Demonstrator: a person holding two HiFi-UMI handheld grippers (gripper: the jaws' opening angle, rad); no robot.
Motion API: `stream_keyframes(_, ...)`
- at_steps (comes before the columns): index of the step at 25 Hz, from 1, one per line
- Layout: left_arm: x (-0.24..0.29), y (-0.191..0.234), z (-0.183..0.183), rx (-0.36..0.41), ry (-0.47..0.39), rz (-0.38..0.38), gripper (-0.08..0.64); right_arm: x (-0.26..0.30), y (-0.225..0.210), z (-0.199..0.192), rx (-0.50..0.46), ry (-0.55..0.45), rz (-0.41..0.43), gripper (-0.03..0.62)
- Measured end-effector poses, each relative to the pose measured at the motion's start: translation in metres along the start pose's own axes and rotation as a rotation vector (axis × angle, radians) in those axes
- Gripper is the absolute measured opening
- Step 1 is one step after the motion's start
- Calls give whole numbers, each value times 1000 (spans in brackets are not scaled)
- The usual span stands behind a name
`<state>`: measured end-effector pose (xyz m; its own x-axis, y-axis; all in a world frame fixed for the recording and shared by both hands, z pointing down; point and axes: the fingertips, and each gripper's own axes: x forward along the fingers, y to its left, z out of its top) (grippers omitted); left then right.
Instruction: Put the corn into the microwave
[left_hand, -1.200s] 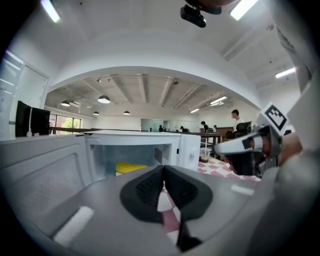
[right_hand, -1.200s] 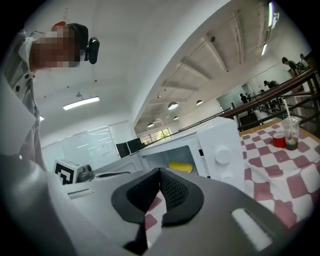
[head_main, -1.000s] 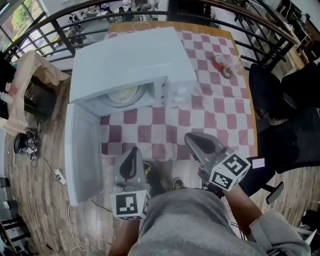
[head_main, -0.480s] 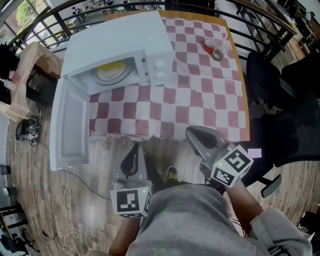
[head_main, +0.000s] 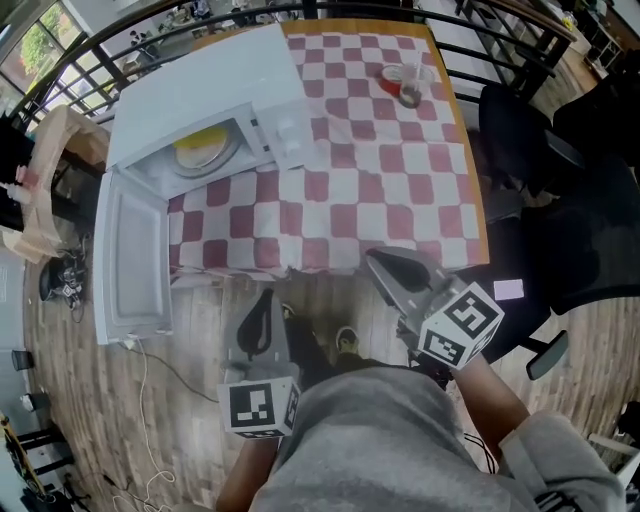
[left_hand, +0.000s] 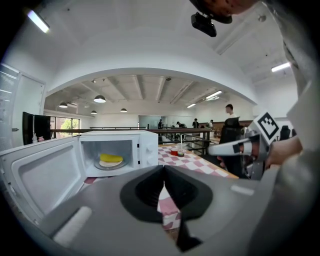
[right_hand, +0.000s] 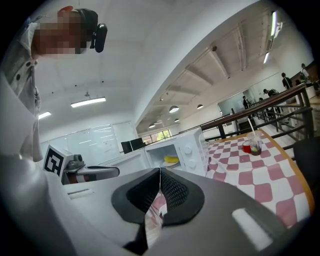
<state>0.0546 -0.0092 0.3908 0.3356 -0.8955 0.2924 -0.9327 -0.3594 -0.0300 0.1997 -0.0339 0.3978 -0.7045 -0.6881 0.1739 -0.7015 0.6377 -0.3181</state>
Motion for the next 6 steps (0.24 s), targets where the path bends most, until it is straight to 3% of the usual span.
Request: stream_keyframes(6, 0, -9, -5, 17, 11, -20, 11, -7, -3, -1, -8, -7, -12, -2)
